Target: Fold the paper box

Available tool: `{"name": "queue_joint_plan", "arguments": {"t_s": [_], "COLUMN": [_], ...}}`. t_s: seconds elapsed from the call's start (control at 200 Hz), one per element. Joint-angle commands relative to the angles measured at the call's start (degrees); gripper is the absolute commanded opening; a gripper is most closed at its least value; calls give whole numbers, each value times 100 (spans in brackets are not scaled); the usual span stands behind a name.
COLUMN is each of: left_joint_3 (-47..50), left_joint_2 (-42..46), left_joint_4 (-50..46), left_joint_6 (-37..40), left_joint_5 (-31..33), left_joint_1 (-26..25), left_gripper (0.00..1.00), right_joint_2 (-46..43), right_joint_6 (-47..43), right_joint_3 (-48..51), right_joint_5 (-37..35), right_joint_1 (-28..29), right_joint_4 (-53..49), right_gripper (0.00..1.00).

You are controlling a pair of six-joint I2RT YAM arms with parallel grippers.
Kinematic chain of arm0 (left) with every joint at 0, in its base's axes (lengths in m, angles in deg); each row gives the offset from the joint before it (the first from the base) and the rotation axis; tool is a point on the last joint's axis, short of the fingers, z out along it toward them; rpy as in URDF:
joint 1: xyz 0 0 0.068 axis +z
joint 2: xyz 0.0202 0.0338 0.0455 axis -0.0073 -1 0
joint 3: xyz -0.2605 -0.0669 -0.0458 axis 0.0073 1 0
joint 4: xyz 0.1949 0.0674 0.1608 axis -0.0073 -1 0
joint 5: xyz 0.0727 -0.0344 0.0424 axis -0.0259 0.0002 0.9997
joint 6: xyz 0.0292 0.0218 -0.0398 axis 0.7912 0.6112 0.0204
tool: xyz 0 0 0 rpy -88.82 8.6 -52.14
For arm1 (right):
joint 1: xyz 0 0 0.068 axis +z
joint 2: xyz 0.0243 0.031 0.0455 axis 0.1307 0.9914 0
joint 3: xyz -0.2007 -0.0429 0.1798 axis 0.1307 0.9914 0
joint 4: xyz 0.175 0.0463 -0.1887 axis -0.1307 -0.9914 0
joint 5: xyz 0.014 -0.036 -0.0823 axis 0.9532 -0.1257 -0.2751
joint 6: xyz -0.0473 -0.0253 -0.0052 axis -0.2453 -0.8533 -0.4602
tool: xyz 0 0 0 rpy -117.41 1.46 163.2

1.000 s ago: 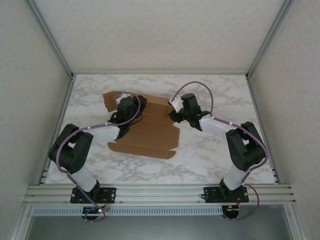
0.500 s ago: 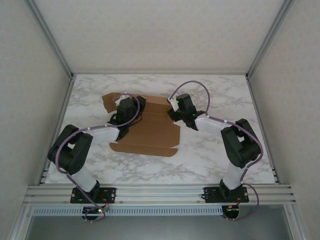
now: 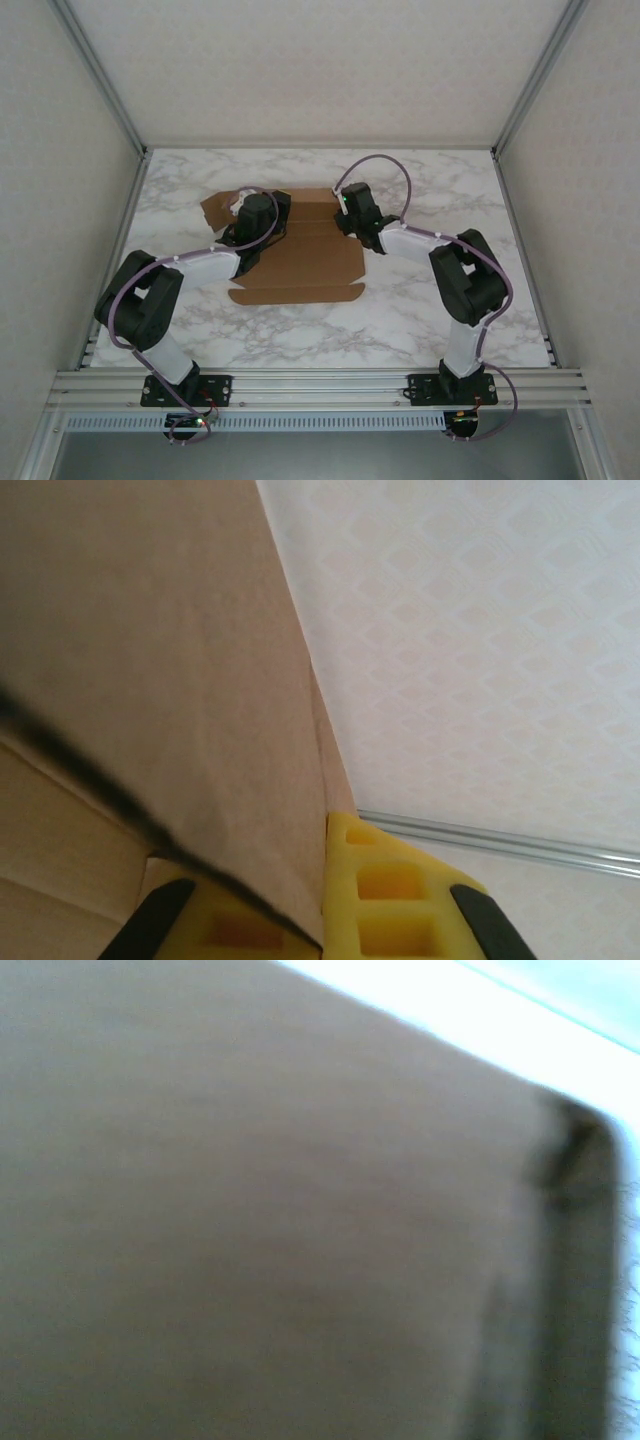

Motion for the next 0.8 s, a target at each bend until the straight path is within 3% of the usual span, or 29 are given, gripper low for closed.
{"name": "queue_joint_plan", "arguments": {"t_s": [0.0, 0.08, 0.386, 0.586, 0.796], "left_joint_3": [41, -11, -252, -358, -480], "left_joint_2": [75, 122, 120, 188, 188], "left_joint_4": [-1017, -1113, -1491, -1614, -1746], "left_joint_6": [-418, -581, -807, -1033, -1214], "left_joint_5": [-441, -393, -303, -232, -294], "left_joint_1": [-253, -305, -398, -508, -546], "left_gripper": [0, 0, 0, 0, 0], "right_joint_2": [381, 561, 773, 1070, 1287], "right_joint_6": [59, 198, 464, 1402, 2029], "right_joint_3": [-417, -593, -886, -1401, -1732], "right_joint_5": [-1339, -1802, -1735, -2989, -3225], "right_joint_1": [101, 187, 303, 470, 543], "right_joint_4": [-425, -556, -832, -1563, -2185], "right_gripper": [4, 3, 0, 0, 0]}}
